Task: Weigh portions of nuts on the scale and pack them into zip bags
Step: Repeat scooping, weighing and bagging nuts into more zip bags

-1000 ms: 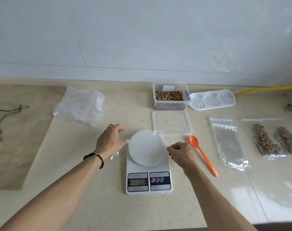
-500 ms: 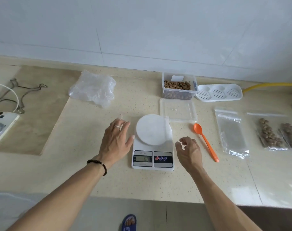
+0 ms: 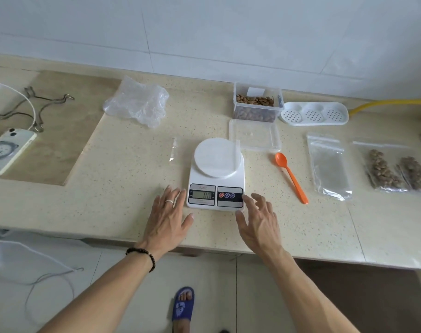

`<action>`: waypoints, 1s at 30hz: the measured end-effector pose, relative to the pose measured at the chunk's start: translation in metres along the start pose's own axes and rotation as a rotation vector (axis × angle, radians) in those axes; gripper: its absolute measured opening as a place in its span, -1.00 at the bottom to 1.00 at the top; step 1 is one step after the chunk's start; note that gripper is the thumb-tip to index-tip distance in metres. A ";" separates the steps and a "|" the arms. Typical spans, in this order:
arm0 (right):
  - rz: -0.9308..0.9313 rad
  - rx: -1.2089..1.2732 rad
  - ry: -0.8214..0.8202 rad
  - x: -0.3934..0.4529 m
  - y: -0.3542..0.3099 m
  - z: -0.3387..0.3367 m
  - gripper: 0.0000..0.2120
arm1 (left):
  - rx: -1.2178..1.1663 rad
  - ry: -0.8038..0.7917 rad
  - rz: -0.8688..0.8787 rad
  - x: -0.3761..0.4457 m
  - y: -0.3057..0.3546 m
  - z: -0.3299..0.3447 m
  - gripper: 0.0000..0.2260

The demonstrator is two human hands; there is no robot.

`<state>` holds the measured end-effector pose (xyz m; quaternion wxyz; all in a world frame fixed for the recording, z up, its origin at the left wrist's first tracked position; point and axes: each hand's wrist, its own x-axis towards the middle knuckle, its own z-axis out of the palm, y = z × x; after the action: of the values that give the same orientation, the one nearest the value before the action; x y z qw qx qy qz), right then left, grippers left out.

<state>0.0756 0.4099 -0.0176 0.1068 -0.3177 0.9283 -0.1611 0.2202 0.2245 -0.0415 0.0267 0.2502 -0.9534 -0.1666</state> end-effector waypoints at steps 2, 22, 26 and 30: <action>-0.015 -0.021 -0.032 -0.003 -0.004 0.002 -0.50 | 0.004 -0.002 -0.001 -0.001 0.000 0.002 -0.41; -0.055 -0.219 -0.125 0.010 -0.011 0.004 -0.55 | -0.016 -0.040 -0.003 -0.003 0.004 0.008 -0.39; -0.050 -0.225 -0.139 0.007 -0.011 0.003 -0.53 | -0.023 -0.040 -0.002 -0.003 0.005 0.006 -0.39; -0.063 -0.230 -0.151 0.006 -0.011 0.003 -0.51 | -0.015 -0.014 0.015 -0.003 0.003 0.004 -0.41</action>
<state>0.0779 0.3973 -0.0166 0.1339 -0.3681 0.9195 -0.0326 0.2211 0.2292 -0.0438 0.0232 0.2418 -0.9541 -0.1752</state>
